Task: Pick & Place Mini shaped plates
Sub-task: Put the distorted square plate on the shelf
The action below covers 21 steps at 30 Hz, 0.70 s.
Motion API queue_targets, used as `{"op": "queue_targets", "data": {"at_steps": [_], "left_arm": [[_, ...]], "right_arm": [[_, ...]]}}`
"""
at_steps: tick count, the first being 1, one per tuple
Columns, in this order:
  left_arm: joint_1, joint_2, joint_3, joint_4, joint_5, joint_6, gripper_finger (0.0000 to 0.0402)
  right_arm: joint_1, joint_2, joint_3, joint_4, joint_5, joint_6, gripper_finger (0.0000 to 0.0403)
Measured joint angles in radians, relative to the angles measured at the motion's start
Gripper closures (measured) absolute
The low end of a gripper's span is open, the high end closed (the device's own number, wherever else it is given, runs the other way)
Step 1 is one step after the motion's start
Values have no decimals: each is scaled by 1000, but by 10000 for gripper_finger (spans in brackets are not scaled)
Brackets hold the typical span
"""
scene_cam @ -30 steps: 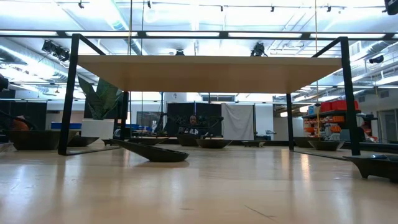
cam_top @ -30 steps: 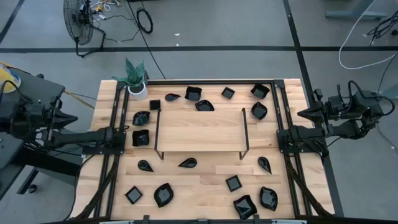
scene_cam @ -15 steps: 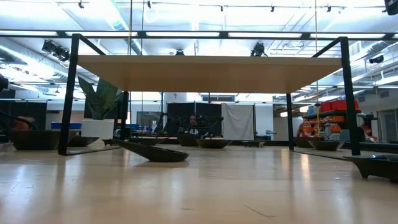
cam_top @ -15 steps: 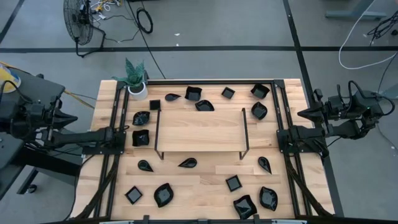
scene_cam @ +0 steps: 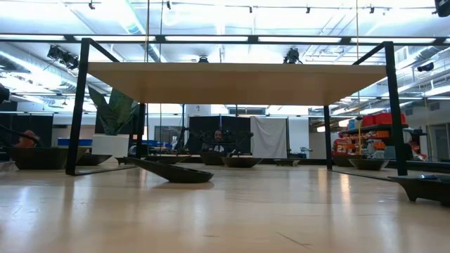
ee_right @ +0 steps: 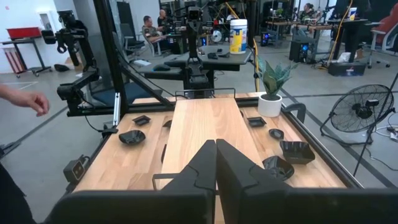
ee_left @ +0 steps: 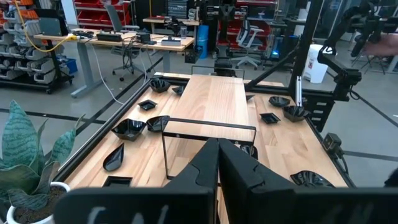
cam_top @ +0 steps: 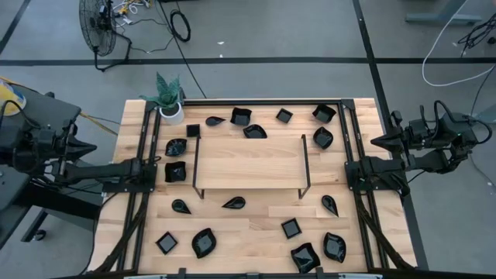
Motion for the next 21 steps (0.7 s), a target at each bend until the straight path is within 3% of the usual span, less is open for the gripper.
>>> {"op": "queue_targets", "data": {"at_steps": [21], "left_arm": [[0, 0, 0, 0, 0, 1, 383]], "right_arm": [[0, 0, 0, 79, 8, -81, 392]]}}
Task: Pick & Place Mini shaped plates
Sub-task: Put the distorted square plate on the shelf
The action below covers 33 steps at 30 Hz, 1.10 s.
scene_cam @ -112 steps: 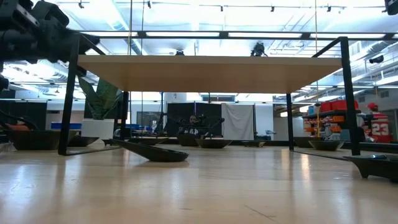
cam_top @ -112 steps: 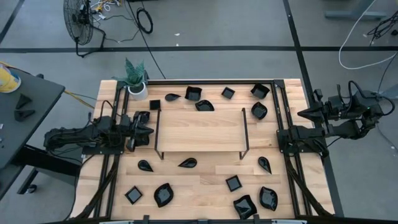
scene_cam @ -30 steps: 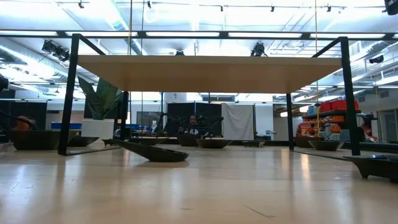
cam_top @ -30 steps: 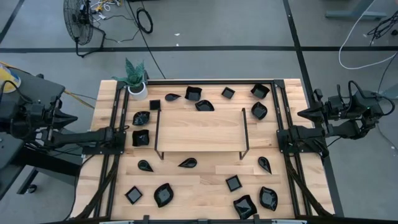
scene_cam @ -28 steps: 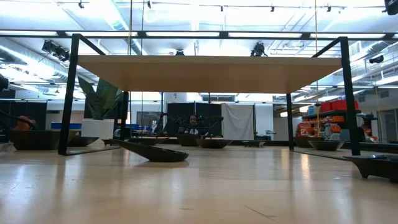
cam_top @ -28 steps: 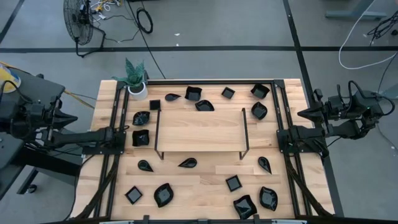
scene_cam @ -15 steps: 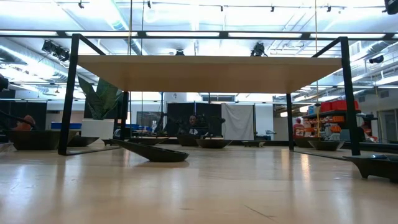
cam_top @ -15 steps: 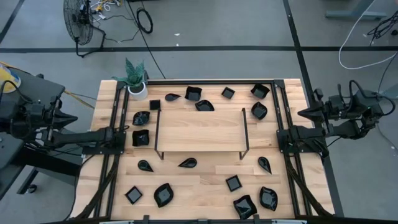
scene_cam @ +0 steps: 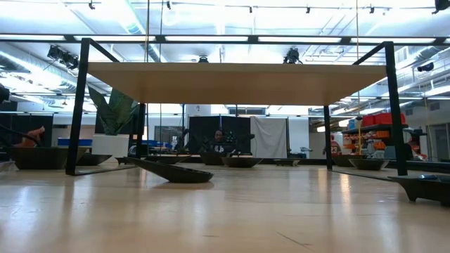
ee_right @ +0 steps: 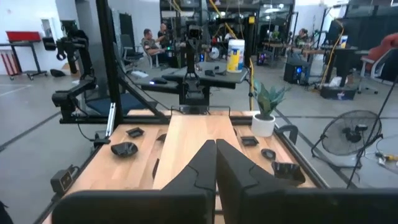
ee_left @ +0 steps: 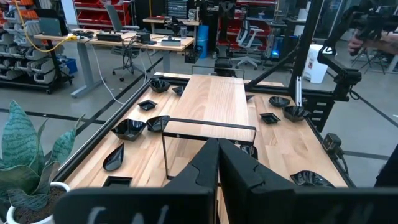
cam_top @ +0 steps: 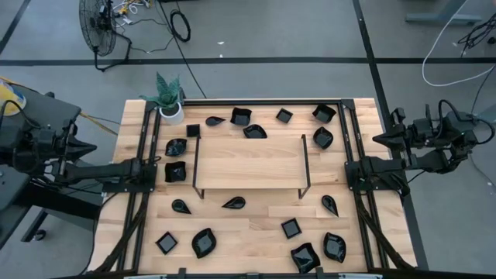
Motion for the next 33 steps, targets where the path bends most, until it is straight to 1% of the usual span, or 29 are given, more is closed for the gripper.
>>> {"op": "queue_targets", "data": {"at_steps": [4, 12, 16, 20, 23, 26, 33], "left_arm": [[0, 0, 0, 0, 0, 0, 383], [0, 0, 0, 0, 0, 0, 383], [0, 0, 0, 0, 0, 0, 383], [0, 0, 0, 0, 0, 0, 383], [0, 0, 0, 0, 0, 0, 383], [0, 0, 0, 0, 0, 0, 383], [0, 0, 0, 0, 0, 0, 383]], "right_arm": [[0, 0, 0, 30, 0, -28, 392], [0, 0, 0, 55, 4, -16, 392], [-2, 0, -1, 55, 67, -26, 392], [-23, 3, -1, 55, 123, -81, 392], [-55, 3, -1, 55, 170, -96, 392], [-100, 3, -1, 54, 199, -75, 392], [-256, 28, -3, 37, 206, 9, 392]]}}
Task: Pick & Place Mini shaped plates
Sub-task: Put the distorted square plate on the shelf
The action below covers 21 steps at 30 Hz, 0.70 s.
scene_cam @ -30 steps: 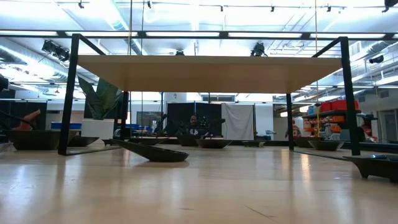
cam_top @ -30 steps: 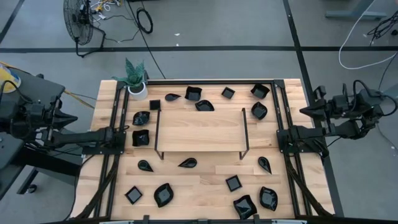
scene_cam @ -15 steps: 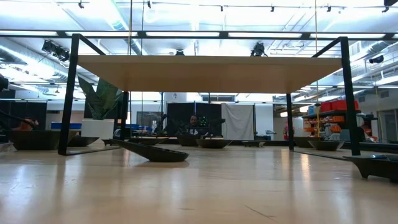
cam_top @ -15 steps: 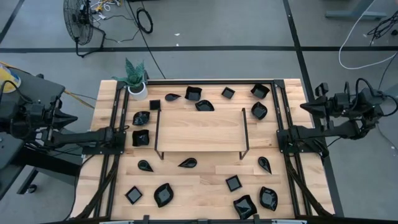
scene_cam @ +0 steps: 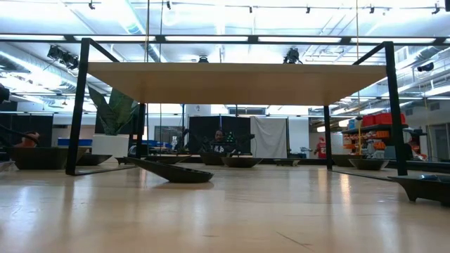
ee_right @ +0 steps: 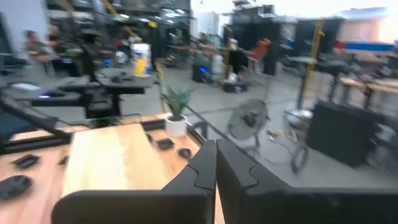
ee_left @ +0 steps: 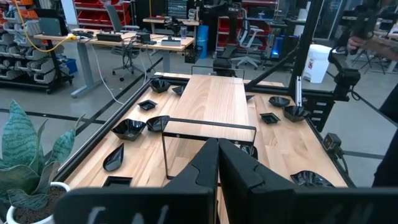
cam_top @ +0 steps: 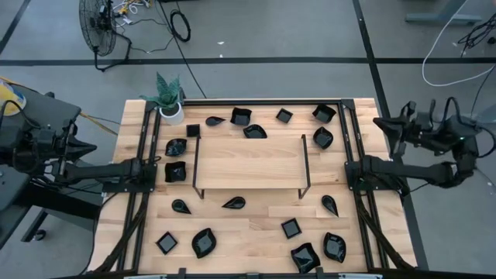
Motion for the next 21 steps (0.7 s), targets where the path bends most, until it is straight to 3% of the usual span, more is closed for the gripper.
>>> {"op": "queue_targets", "data": {"at_steps": [21], "left_arm": [[0, 0, 0, 0, 0, 0, 383]], "right_arm": [[-532, 241, 0, 1, -10, 305, 392]]}}
